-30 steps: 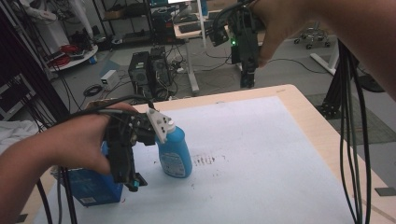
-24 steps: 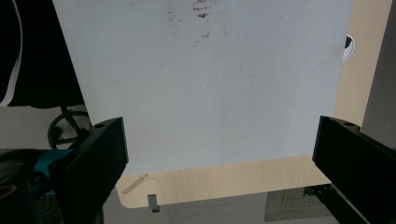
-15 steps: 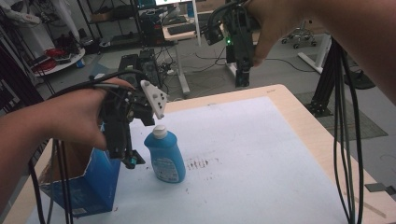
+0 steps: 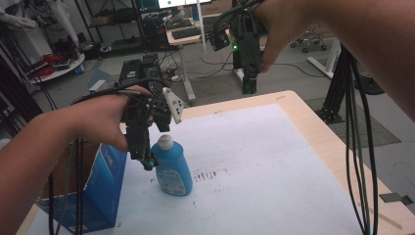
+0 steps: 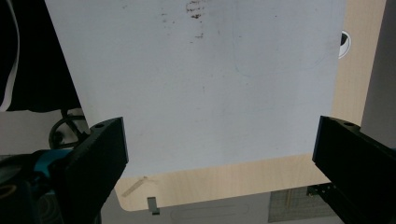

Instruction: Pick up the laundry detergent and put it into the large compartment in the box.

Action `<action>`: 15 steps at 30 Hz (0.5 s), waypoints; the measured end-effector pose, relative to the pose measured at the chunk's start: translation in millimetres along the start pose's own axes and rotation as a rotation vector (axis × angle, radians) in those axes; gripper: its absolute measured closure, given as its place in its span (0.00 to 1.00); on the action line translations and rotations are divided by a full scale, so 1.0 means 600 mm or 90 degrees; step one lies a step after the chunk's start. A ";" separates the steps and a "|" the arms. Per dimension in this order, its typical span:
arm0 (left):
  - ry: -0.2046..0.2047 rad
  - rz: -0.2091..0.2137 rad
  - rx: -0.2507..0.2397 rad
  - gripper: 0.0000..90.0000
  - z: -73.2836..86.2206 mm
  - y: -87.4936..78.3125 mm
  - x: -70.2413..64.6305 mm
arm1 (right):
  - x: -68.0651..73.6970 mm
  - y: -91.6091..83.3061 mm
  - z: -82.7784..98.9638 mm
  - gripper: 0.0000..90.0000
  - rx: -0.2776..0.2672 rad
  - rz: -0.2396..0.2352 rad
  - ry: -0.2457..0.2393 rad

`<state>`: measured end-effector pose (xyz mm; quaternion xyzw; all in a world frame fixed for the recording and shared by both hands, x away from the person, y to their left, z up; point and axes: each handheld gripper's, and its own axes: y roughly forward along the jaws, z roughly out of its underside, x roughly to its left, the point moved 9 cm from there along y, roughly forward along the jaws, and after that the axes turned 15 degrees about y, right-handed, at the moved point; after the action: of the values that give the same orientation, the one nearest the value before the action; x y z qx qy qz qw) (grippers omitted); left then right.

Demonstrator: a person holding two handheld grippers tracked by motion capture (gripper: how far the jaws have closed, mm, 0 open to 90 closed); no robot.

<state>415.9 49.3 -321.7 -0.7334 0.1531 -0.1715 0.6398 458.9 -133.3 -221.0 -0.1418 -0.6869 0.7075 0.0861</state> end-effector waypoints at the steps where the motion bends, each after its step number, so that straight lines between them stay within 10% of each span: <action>1: 0.000 0.000 0.000 0.02 0.000 0.000 0.000 | 0.000 0.000 0.000 0.03 0.000 0.000 0.000; 15: 0.005 0.012 0.018 0.02 0.013 0.043 0.022 | -0.002 0.004 -0.005 0.03 0.012 0.009 0.001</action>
<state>431.1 47.0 -347.3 -0.7223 0.1602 -0.1705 0.6508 461.1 -130.8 -223.4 -0.1467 -0.6791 0.7144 0.0828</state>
